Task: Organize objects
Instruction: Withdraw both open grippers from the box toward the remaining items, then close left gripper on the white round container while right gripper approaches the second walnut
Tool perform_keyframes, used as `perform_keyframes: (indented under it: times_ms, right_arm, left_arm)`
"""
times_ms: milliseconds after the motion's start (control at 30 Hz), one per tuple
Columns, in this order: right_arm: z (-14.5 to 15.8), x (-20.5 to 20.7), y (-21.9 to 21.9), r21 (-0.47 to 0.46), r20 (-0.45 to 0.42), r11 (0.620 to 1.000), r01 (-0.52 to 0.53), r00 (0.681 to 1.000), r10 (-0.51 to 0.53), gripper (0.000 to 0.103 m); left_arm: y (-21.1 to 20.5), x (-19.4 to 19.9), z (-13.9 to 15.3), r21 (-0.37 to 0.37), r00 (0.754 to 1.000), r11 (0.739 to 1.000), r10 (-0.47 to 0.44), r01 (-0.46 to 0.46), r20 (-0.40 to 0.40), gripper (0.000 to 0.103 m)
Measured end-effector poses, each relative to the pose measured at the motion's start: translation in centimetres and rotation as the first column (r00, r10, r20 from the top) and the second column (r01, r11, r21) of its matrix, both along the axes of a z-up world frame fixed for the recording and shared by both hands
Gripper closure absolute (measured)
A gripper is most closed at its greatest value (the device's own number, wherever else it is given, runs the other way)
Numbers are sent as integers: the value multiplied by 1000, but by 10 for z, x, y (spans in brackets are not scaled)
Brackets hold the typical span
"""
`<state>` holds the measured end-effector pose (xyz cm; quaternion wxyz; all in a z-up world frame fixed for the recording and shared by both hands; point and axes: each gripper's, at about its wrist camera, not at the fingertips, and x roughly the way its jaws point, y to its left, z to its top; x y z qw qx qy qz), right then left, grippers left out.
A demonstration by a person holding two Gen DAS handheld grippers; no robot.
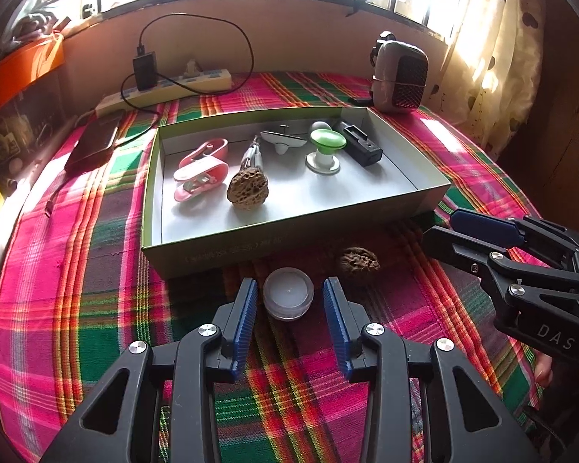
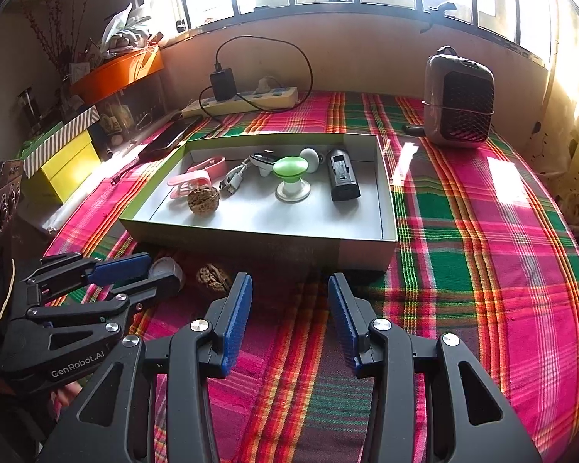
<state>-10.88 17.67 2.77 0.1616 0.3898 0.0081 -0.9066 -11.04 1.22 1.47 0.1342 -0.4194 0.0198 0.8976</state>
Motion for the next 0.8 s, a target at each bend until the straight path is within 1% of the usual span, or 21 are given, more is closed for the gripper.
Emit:
perform_keyframes:
  times_ms: [133,233,333,700,800]
  right_arm:
    - [-1,-2,1,-1,4,1000,4,1000,-4,60]
    - [-3,-3,0,-1,9,1000,2,1000,-2,60]
    - [-3,-4,-2,3,12,1000,-2,1000,2,60]
    - [-6,-4,-9,20,21,1000,-11,1000,10,60]
    - [-7,-3,-12,24,24,1000,-17,1000,16,60]
  left_arm:
    - [3,-4,-2,-6,1000,1000,-10,10,10,69]
    - [2,-8,-4,-14,1000,1000,2,-2,16,69]
    - [-1,-11,-7,-5,999,1000,13,-13,29,69]
    - [-2,-10,-7,6,1000,1000,11,-12,26,69]
    - [-4,-11,-7,19,999,1000,17,-18,28,69]
